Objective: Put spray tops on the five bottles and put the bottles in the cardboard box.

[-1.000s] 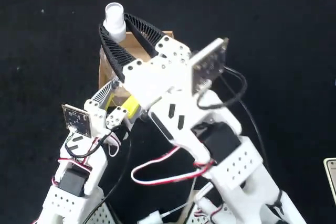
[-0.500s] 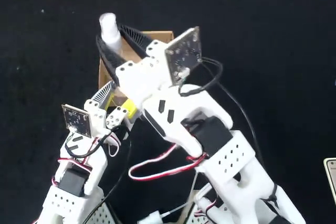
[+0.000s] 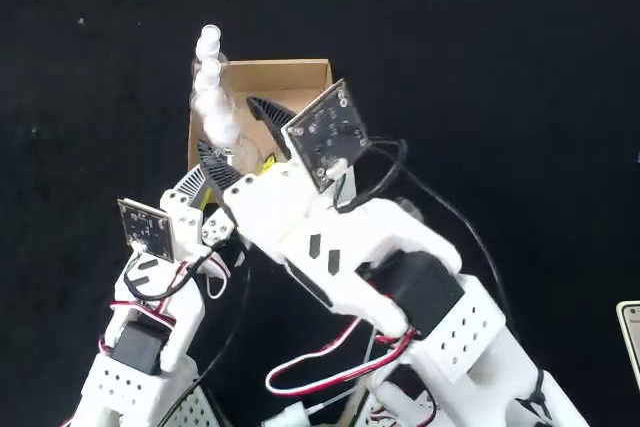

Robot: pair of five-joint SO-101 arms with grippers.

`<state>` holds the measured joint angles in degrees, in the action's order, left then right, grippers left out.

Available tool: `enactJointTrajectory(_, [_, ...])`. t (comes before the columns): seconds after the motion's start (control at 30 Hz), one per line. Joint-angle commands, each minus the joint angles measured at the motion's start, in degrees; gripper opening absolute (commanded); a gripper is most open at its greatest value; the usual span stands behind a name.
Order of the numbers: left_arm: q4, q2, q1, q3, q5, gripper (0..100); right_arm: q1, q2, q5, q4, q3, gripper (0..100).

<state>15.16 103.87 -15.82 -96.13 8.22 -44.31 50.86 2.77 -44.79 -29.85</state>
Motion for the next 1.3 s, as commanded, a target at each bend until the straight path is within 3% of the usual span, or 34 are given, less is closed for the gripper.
enactJointTrajectory(0.0, [-1.1, 0.6, -0.3, -1.3, -0.2, 3, 3.5, 3.0, -0.4, -4.4, 8.4, 22.5])
enactJointTrajectory(0.23, [-1.1, 0.6, -0.2, -1.3, -0.2, 3, 20.8, 7.9, -0.1, -19.4, 9.5, 22.5])
enactJointTrajectory(0.33, [-1.1, 0.6, -0.1, -1.3, -0.2, 3, 26.5, 9.5, -0.3, -19.6, 2.9, 21.3])
enactJointTrajectory(0.47, [-1.4, 0.6, 4.6, -1.3, -0.3, 3, 31.8, 9.0, -0.3, -12.0, -11.3, 11.6])
enactJointTrajectory(0.57, [-1.1, 0.6, 10.9, -1.3, -0.3, 3, 33.7, 8.7, 0.2, -1.0, -23.4, 6.0])
enactJointTrajectory(0.77, [-1.1, 0.6, 21.6, -1.3, -0.3, 3, 34.1, 8.9, -0.2, 17.4, -39.7, 5.7])
enactJointTrajectory(1.07, [-1.7, 0.5, 34.5, -1.3, -0.1, 3, 34.1, 8.7, -0.3, 19.3, -44.0, 5.7])
enactJointTrajectory(1.27, [-13.4, -0.2, 46.2, -1.3, -0.2, 3, 33.9, 8.8, -0.3, 19.6, -46.2, 5.7])
